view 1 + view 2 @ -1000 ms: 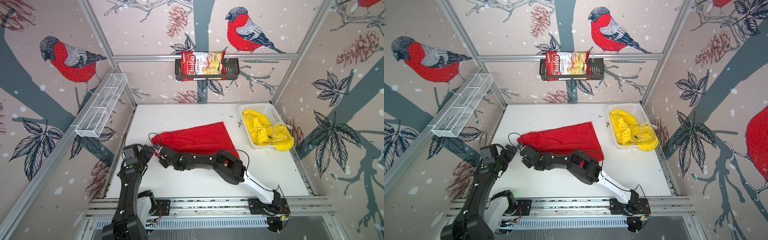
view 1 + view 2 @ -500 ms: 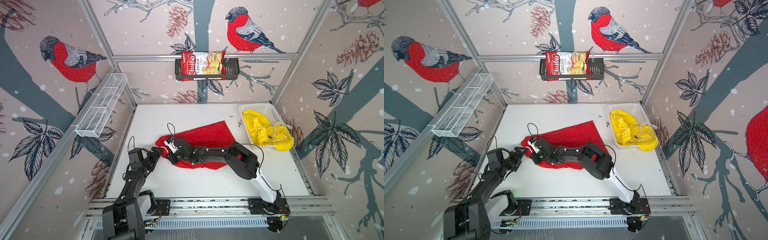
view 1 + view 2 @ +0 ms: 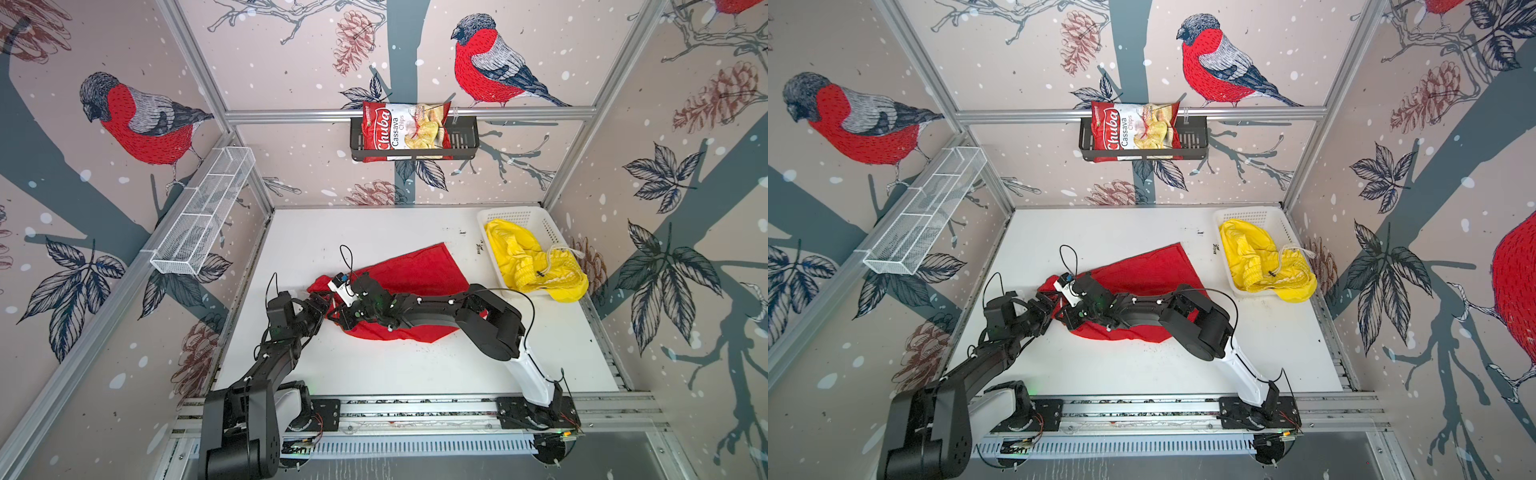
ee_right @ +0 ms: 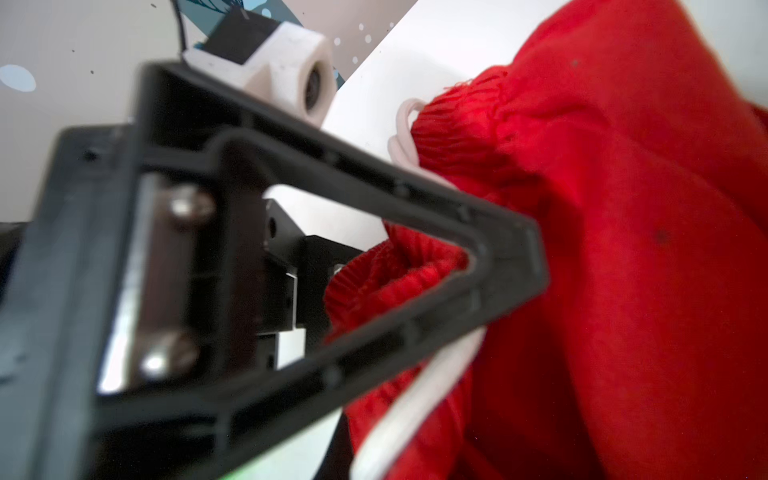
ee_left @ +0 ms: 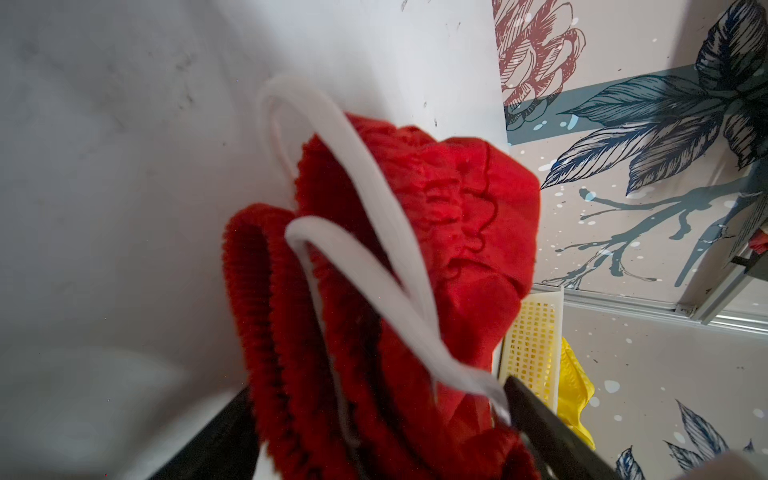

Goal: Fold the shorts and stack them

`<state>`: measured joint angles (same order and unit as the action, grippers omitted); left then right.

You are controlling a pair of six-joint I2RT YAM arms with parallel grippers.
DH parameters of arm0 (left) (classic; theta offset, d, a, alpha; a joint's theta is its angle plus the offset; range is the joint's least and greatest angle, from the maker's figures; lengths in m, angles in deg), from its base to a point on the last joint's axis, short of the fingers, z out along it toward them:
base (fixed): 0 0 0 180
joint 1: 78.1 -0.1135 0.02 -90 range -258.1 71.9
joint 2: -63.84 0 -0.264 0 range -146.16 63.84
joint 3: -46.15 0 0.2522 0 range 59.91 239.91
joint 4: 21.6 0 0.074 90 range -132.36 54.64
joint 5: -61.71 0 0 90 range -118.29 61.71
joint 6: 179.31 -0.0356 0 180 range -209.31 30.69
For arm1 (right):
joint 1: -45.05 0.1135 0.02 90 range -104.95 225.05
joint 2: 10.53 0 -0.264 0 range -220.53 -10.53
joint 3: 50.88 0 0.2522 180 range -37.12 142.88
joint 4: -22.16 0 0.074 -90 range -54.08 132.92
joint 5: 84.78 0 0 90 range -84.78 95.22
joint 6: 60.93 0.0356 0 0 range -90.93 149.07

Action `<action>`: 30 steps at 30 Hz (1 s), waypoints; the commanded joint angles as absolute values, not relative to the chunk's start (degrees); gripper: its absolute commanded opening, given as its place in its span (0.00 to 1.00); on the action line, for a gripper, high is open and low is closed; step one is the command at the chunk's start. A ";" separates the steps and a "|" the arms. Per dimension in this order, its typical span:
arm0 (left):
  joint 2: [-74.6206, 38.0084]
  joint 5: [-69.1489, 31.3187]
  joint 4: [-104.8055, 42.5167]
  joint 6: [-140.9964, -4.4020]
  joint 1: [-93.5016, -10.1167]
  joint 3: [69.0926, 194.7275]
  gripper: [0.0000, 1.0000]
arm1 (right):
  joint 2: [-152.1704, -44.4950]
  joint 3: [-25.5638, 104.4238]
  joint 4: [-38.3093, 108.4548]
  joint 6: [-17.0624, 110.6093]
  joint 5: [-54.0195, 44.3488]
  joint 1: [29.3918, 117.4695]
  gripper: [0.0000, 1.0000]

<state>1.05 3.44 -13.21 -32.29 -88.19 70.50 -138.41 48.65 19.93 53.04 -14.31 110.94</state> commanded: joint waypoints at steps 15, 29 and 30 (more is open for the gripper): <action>-1.73 4.24 -25.78 -43.61 -87.99 83.33 0.00 | -121.14 30.94 15.46 52.52 -9.38 110.35 0.61; -0.94 3.09 -37.69 -49.75 -86.49 94.73 0.00 | -115.50 18.89 15.29 59.48 -2.70 100.37 0.04; -1.05 2.96 -38.13 -49.84 -86.08 95.33 0.00 | -117.05 20.26 15.58 59.82 -3.09 100.44 0.02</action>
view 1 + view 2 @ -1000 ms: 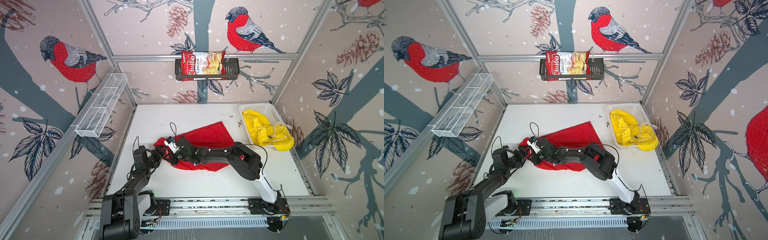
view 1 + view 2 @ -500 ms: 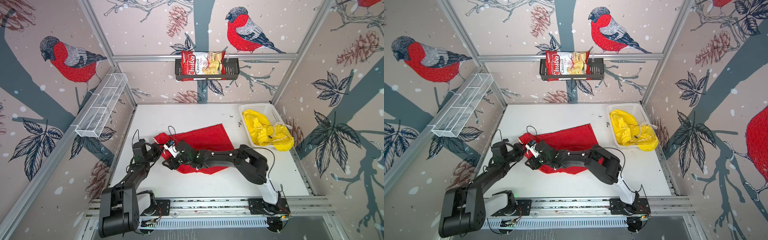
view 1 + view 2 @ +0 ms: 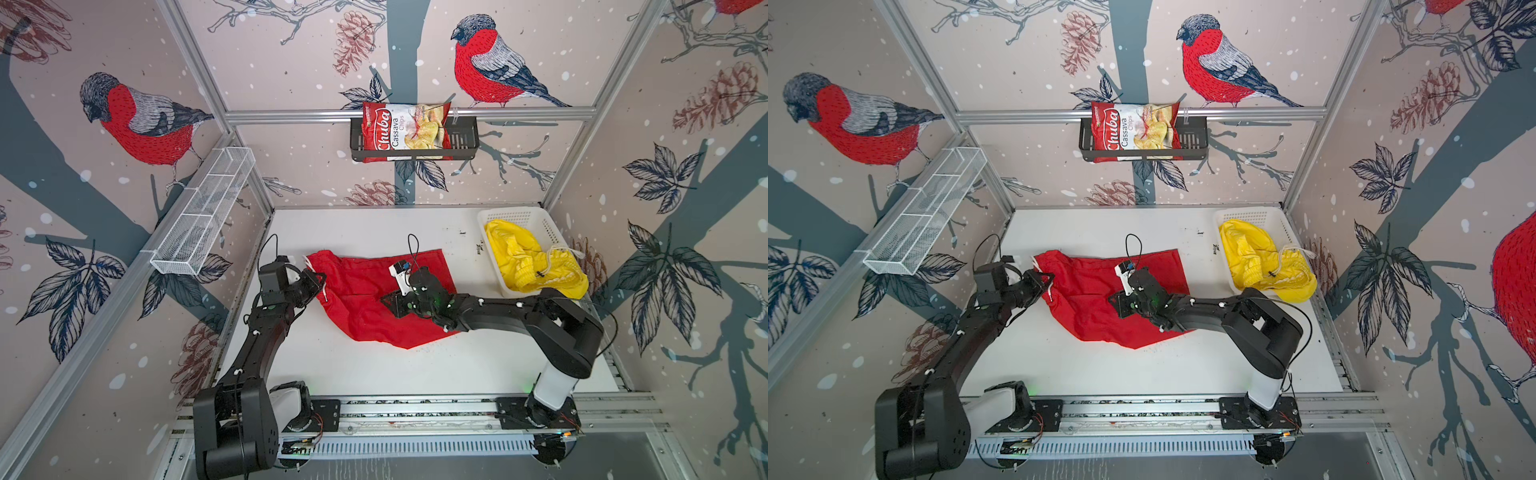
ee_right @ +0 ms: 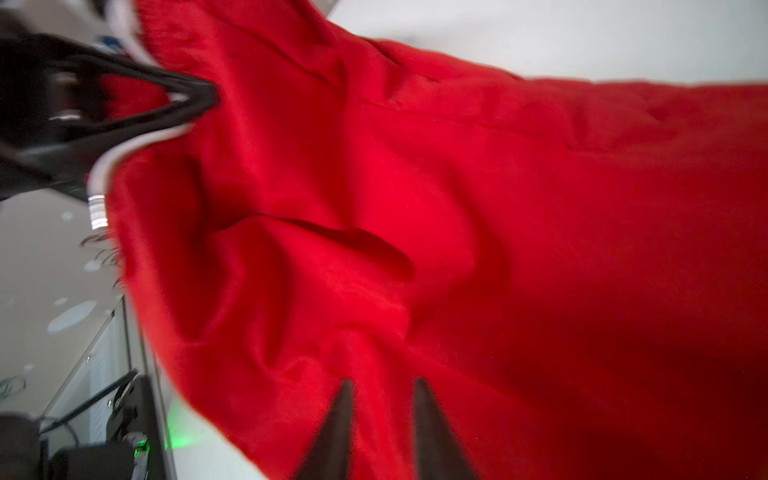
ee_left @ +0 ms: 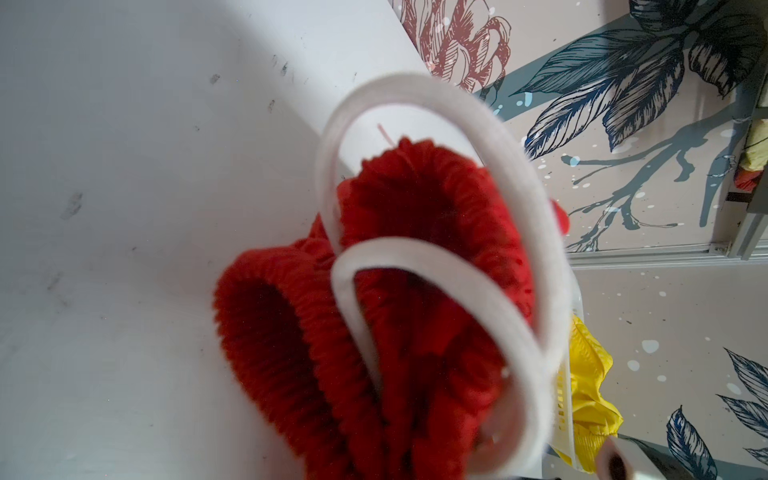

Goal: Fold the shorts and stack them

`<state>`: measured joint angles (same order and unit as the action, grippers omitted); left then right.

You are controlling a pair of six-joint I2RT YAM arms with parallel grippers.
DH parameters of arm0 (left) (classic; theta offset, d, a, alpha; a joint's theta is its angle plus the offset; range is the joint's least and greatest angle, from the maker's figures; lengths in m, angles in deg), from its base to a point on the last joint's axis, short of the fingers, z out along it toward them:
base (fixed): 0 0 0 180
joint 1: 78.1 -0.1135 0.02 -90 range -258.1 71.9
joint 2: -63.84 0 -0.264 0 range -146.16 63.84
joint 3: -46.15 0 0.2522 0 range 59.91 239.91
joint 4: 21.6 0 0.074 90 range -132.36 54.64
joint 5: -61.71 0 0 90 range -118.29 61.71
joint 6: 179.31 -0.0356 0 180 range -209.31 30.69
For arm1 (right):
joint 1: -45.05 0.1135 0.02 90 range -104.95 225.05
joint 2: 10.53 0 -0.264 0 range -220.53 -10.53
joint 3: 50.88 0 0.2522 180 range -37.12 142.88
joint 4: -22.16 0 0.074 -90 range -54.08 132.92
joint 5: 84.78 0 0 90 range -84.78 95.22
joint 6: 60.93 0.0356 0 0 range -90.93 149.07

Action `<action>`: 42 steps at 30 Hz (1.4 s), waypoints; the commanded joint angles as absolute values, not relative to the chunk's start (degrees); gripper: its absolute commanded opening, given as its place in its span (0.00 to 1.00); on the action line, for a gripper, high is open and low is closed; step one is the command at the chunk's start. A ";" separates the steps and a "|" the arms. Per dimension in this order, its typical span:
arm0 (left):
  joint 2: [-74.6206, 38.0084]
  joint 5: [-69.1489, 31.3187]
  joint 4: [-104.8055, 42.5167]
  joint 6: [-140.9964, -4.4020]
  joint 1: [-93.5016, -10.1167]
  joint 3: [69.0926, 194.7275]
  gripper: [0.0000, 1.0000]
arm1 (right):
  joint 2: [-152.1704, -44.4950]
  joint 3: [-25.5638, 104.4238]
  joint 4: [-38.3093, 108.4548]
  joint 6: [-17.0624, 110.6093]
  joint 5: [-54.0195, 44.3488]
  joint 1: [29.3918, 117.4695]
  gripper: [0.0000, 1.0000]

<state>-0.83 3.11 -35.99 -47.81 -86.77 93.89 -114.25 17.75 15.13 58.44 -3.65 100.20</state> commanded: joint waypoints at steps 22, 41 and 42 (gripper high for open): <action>-6.66 -2.51 -53.64 -55.22 -83.11 114.22 0.00 | -122.24 28.48 11.30 61.51 -8.75 101.61 0.18; -7.33 -9.06 -57.93 -58.83 -75.95 116.76 0.00 | -130.62 38.00 17.63 63.95 -10.21 95.89 0.01; -7.08 -8.98 -57.79 -58.59 -75.60 116.77 0.00 | -132.91 40.46 18.23 64.29 -10.59 95.94 0.01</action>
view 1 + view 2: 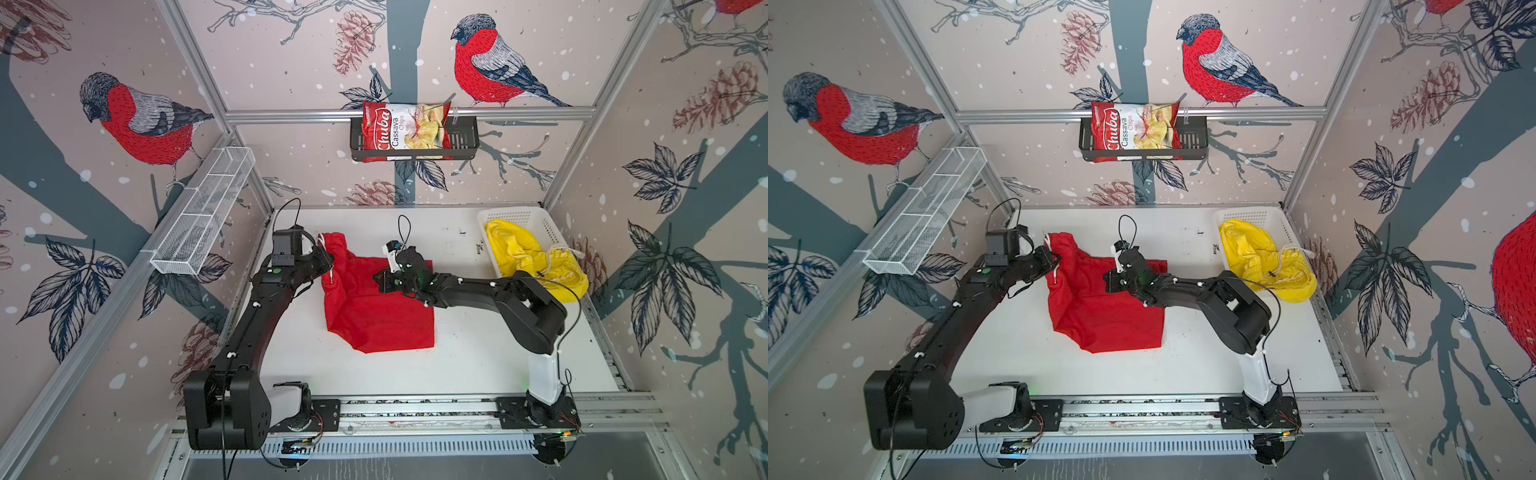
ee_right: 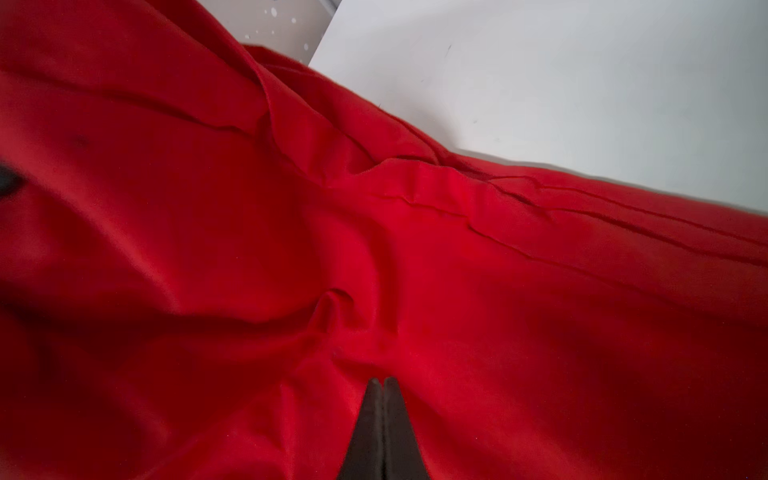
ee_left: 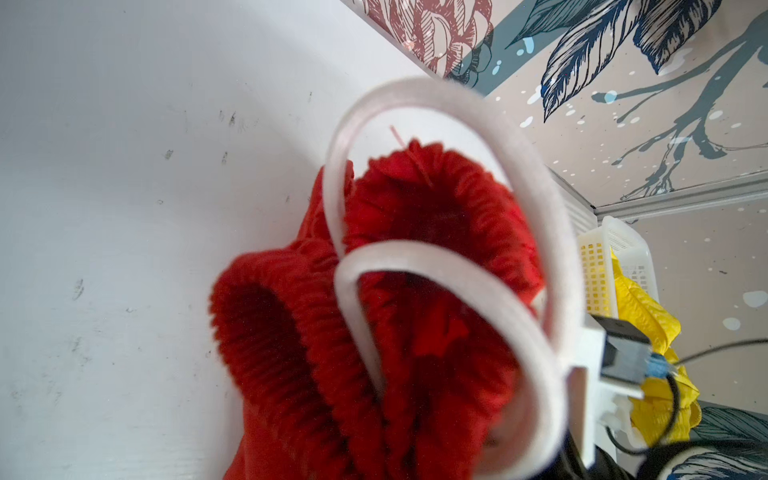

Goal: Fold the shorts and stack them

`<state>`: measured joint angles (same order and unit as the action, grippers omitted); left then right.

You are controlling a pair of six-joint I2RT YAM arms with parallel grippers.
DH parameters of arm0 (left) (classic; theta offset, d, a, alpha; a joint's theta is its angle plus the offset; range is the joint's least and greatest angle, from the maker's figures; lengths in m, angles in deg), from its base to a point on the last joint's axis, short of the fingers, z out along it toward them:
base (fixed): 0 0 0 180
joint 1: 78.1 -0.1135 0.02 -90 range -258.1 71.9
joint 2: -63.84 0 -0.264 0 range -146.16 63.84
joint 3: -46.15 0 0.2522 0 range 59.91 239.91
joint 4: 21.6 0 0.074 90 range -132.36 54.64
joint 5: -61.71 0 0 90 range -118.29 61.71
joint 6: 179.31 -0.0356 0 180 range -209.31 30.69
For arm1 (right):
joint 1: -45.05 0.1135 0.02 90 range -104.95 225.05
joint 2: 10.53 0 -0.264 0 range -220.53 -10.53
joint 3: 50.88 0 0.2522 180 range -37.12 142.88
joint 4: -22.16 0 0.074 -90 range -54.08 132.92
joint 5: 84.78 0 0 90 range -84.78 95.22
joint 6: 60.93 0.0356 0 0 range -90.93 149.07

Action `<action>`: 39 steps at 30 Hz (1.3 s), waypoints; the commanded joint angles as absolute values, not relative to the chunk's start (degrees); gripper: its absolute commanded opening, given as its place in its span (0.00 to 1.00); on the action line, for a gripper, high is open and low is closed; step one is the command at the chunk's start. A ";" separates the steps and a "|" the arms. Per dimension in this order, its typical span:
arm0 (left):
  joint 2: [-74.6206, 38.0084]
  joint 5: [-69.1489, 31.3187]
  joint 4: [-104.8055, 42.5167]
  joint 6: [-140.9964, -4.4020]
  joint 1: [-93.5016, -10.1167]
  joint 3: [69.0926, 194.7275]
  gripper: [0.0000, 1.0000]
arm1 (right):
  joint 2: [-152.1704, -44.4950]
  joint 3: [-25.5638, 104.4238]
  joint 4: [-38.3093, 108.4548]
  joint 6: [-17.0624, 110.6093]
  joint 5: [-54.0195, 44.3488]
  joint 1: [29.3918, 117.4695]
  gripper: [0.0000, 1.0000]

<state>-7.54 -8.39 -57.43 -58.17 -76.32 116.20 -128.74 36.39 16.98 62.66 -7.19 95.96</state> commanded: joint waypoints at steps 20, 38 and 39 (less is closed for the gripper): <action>-10.20 -4.90 -53.03 -52.72 -70.45 118.24 0.00 | -159.05 72.25 20.24 71.67 -20.86 95.68 0.09; -16.41 -7.35 -54.20 -53.96 -70.37 123.20 0.00 | -105.47 8.70 22.04 62.29 -9.44 87.67 0.11; -16.26 -7.80 -54.51 -53.82 -70.32 123.24 0.00 | -103.97 5.88 21.32 62.90 -9.69 87.76 0.11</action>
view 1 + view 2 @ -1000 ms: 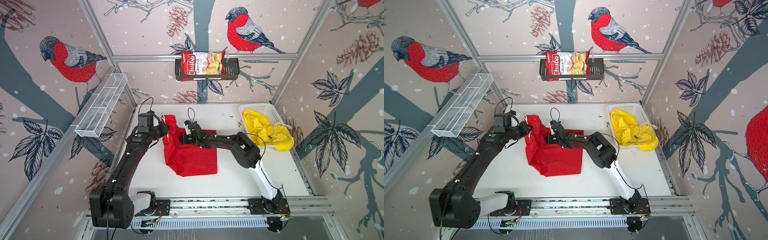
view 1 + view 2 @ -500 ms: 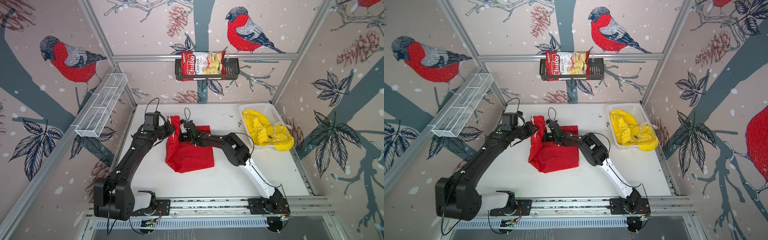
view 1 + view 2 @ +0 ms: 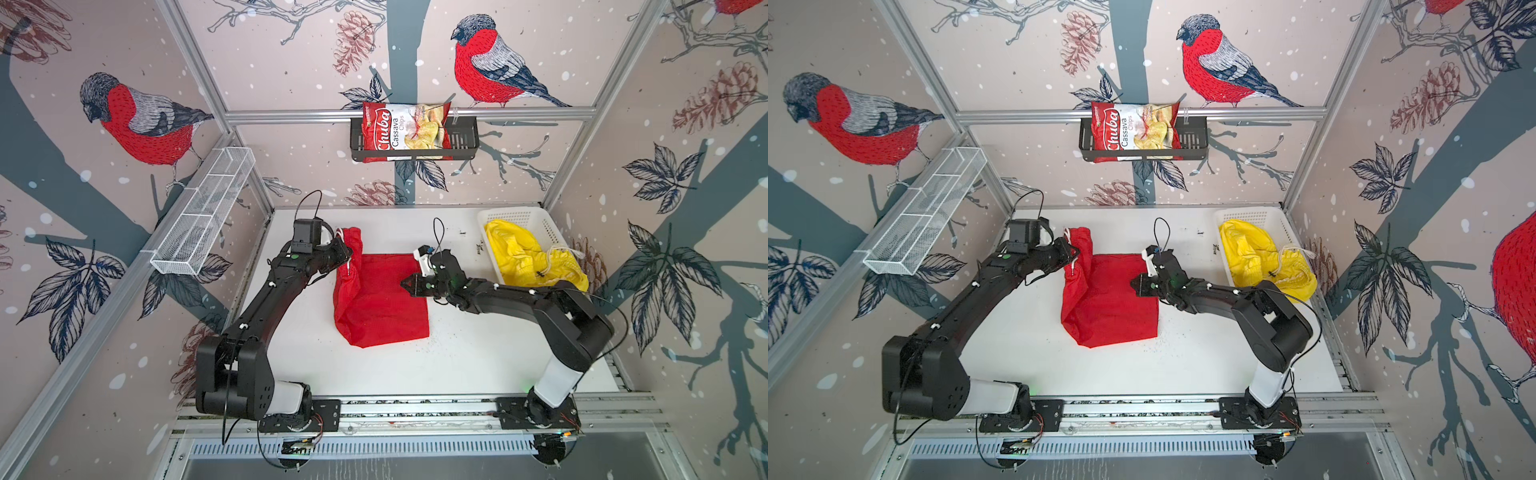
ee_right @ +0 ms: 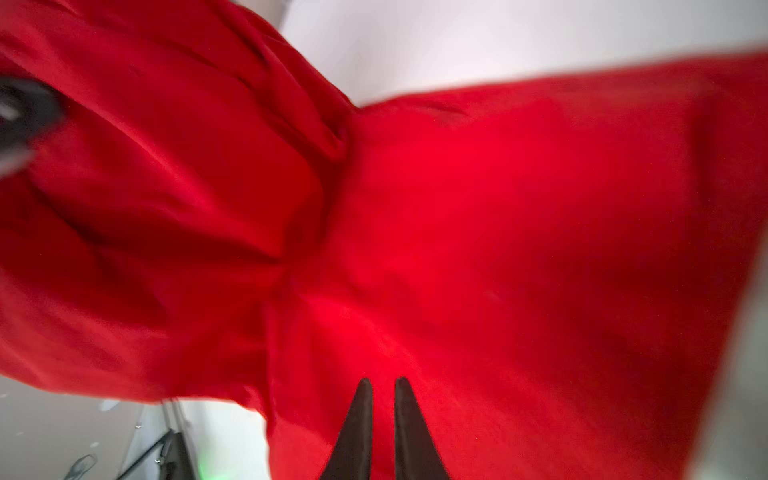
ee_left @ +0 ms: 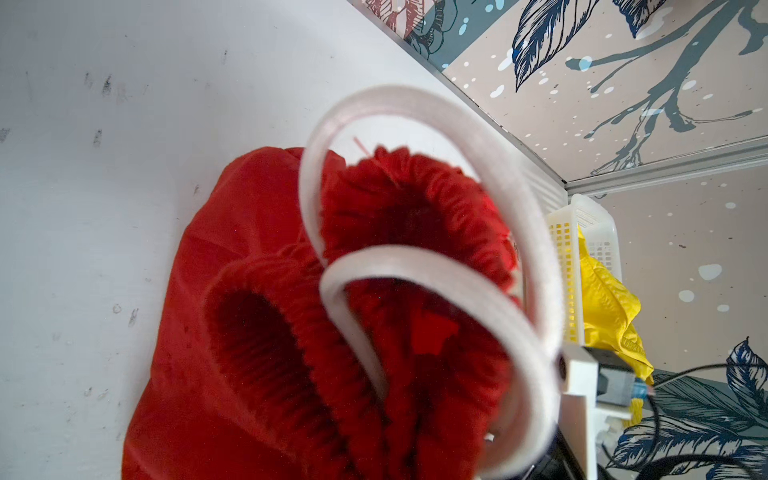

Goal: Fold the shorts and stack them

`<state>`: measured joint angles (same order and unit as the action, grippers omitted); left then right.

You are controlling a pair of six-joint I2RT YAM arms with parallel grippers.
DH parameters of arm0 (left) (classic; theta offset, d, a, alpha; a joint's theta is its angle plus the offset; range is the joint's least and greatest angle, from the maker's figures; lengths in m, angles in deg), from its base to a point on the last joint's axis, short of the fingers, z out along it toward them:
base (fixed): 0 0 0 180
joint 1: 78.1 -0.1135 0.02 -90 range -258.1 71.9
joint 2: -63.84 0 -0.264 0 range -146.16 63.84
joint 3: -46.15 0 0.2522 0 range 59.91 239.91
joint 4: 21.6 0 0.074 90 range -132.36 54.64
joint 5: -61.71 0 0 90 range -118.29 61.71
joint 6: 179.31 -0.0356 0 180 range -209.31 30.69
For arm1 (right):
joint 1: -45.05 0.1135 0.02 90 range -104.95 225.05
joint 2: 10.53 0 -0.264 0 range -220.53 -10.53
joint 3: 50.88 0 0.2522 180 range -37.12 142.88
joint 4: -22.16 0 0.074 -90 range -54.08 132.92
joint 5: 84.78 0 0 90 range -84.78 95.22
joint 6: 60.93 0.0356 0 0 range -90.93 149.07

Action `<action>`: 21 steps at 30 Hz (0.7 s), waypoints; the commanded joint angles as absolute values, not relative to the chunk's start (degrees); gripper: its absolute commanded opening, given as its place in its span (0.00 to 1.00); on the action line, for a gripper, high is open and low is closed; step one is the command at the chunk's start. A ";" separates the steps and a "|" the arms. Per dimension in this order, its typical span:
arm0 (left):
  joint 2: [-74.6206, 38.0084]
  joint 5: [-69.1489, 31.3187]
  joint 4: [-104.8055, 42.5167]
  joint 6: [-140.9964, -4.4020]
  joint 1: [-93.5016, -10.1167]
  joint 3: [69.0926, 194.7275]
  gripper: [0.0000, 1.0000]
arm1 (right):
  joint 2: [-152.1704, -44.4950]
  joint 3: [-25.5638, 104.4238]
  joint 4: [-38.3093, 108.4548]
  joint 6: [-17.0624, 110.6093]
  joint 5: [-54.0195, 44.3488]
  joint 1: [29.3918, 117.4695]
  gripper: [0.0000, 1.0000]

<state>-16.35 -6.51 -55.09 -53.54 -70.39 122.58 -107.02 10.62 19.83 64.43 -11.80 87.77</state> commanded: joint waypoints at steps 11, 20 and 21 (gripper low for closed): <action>-17.31 -12.17 -55.18 -50.73 -65.34 123.28 0.00 | -94.46 -10.96 14.26 68.27 -7.80 90.94 0.09; -24.74 -17.61 -57.27 -48.74 -56.85 127.52 0.00 | -99.66 -15.42 8.54 69.82 -6.71 92.15 0.04; -25.65 -17.99 -57.34 -48.41 -55.94 127.97 0.00 | -100.53 -15.87 7.38 70.09 -7.03 92.23 0.04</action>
<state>-24.15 -15.77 -56.20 -49.49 -57.48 126.89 -98.87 -14.77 7.50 68.69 -8.30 91.96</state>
